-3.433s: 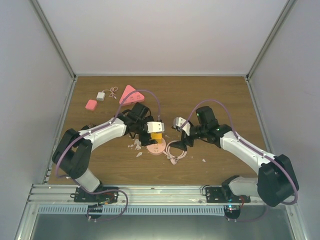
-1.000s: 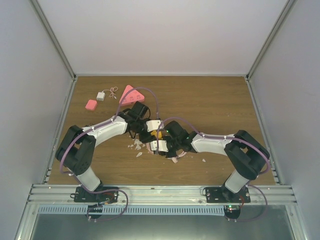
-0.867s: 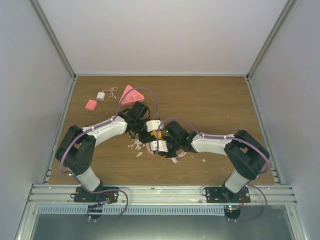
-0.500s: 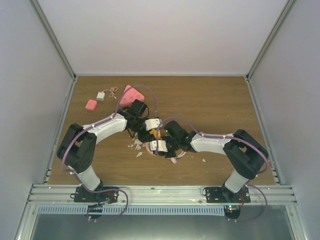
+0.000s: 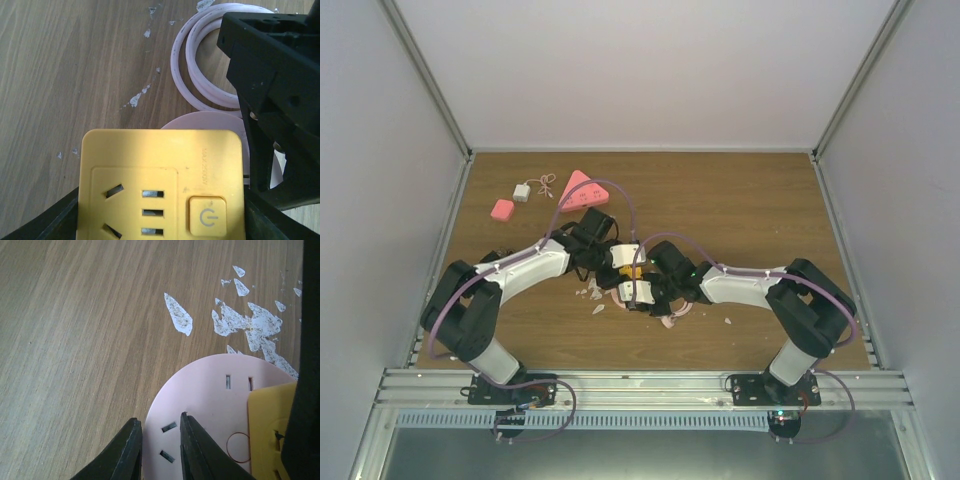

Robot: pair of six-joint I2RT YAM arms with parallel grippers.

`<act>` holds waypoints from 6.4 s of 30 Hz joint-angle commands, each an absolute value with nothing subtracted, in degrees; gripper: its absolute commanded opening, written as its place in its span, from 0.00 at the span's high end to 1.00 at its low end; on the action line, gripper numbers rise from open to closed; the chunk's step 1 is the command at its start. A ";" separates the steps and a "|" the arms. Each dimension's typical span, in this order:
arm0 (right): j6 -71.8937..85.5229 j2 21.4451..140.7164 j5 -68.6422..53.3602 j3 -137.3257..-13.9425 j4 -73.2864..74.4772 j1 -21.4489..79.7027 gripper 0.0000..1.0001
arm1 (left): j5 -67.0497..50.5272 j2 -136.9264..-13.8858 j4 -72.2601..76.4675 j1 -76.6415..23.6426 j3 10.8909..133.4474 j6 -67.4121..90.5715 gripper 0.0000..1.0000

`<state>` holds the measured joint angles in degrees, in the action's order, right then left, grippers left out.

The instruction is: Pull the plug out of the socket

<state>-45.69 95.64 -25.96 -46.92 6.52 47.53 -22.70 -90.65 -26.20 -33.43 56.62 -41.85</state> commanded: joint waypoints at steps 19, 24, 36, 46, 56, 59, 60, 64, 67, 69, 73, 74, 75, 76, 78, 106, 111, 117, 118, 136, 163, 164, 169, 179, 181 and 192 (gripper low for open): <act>-39.37 87.48 -30.67 -48.13 12.07 43.75 0.59 | -33.30 -91.32 -25.13 -32.31 57.34 -38.25 0.88; -35.31 82.52 -34.71 -47.33 12.13 39.18 0.57 | -31.41 -91.15 -23.26 -31.00 56.96 -36.05 0.90; -19.41 84.59 -35.82 -47.93 6.32 33.27 0.67 | -21.70 -89.21 -13.57 -28.30 55.55 -27.41 0.92; -9.41 95.77 -37.82 -50.30 0.21 33.39 0.80 | -20.73 -92.36 -14.65 -28.39 57.68 -24.88 0.93; -9.41 101.32 -35.30 -50.00 -4.26 34.85 0.80 | -22.37 -92.99 -15.22 -28.39 58.38 -24.43 0.93; -8.73 103.49 -35.45 -50.09 -3.36 34.98 0.80 | -23.17 -92.41 -15.66 -28.39 59.31 -23.15 0.93; -8.23 104.24 -35.83 -50.22 -3.04 35.00 0.81 | -23.59 -92.27 -15.80 -28.40 59.62 -22.70 0.93; -7.18 106.89 -35.82 -49.75 -2.57 34.98 0.81 | -23.94 -92.07 -16.84 -28.50 60.63 -22.37 0.94; -6.78 108.44 -35.32 -50.24 -2.09 34.98 0.82 | -26.31 -91.59 -17.59 -28.48 60.64 -22.39 0.94; -6.57 108.84 -35.20 -50.39 -1.94 34.94 0.82 | -28.40 -90.79 -17.68 -28.48 60.47 -21.88 0.95; -6.67 109.45 -34.64 -50.43 -1.85 34.98 0.82 | -28.75 -87.89 -15.91 -29.90 59.04 -21.56 0.95; -6.68 109.68 -34.51 -50.44 -1.72 35.00 0.82 | -27.59 -87.02 -15.19 -30.68 58.27 -22.14 0.95; -6.67 109.94 -34.39 -50.54 -1.64 34.97 0.82 | -26.23 -86.18 -14.41 -31.44 57.40 -22.81 0.95; -6.76 110.20 -34.27 -50.68 -1.56 34.95 0.82 | -25.10 -85.47 -13.67 -32.09 56.60 -23.43 0.96; -6.81 110.74 -33.95 -50.91 -1.27 34.97 0.82 | -21.80 -84.14 -11.95 -33.39 54.84 -24.32 0.97; -7.30 113.95 -32.28 -52.90 1.14 34.94 0.85 | -19.83 -81.94 -10.50 -37.44 53.09 -24.62 1.00; -7.29 114.03 -31.75 -52.92 1.48 34.98 0.86 | -15.96 -81.17 -8.99 -37.79 52.08 -24.27 1.00; -7.15 114.21 -31.59 -53.01 1.50 34.98 0.87 | -25.63 -81.42 -9.82 -33.50 52.83 -20.83 1.00; -7.13 114.24 -31.63 -53.00 1.44 34.94 0.87 | -25.82 -81.65 -10.09 -33.41 53.13 -20.91 1.00; -7.68 106.30 -35.84 -51.96 0.18 33.41 0.85 | -31.21 -80.63 -16.62 -21.34 54.93 -21.39 1.00; -12.36 96.77 -38.75 -49.91 -1.76 33.13 0.81 | -55.23 -101.66 -22.75 5.40 61.90 -15.02 0.98; -12.58 96.70 -38.84 -49.93 -1.66 33.12 0.80 | -55.65 -102.81 -22.96 5.75 62.07 -15.03 0.98; -14.09 96.10 -38.44 -50.08 -0.81 33.15 0.75 | -57.43 -106.42 -23.27 7.42 62.31 -14.95 0.97; -17.80 95.27 -36.54 -51.08 2.72 33.14 0.54 | -55.76 -109.29 -22.89 9.86 61.90 -15.01 0.73; -18.20 95.01 -36.58 -50.91 3.07 33.13 0.50 | -54.41 -108.81 -22.53 9.93 61.54 -14.83 0.57; -20.38 92.75 -33.63 -51.43 7.25 33.22 0.30 | -46.22 -105.38 -21.06 10.26 60.25 -13.99 0.14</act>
<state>-18.74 95.55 -35.14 -50.68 5.32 33.56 -51.16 -108.05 -23.09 9.67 60.82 -14.15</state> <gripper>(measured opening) 0.686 0.781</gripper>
